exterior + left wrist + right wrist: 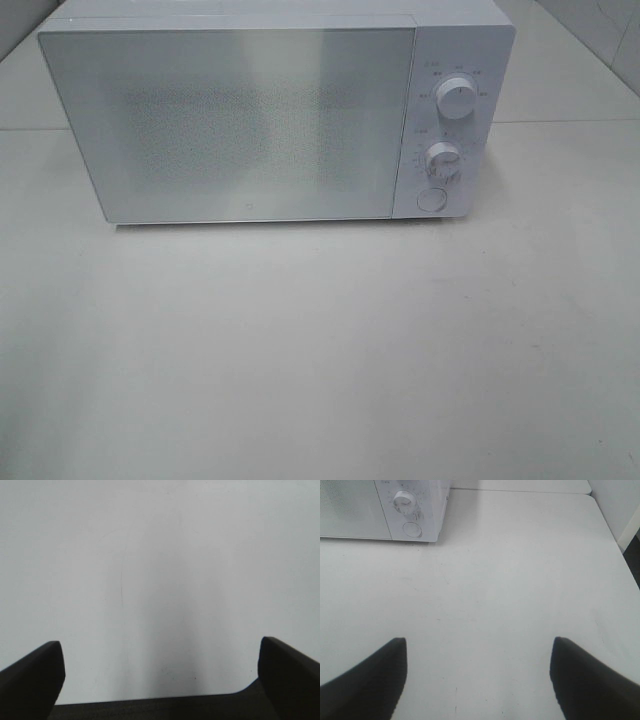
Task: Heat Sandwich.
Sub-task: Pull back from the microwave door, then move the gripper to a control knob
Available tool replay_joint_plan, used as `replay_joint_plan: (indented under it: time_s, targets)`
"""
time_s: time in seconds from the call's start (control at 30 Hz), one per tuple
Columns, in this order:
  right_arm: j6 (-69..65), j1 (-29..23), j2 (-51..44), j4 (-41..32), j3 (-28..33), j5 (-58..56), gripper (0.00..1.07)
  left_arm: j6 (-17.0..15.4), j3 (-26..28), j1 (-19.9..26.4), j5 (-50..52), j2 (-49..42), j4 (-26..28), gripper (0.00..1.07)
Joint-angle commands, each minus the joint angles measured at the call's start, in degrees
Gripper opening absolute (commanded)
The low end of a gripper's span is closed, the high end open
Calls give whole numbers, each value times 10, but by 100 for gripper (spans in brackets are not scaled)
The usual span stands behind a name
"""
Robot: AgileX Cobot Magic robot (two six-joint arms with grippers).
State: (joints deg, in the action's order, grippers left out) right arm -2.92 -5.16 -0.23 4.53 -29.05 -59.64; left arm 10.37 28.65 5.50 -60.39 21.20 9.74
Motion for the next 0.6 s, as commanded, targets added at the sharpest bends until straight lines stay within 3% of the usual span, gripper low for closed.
replay_joint_plan:
  time_s: [0.03, 0.3, 0.6]
  targets:
    - [3, 5, -15, 1, 1, 3, 76, -5, -2, 0, 11, -37, -2, 104]
    - [3, 5, -15, 1, 1, 3, 76, -3, -2, -33, 11, -123, -2, 104]
    - [3, 5, -15, 1, 1, 3, 76, -3, -1, -34, 13, -225, 10, 104]
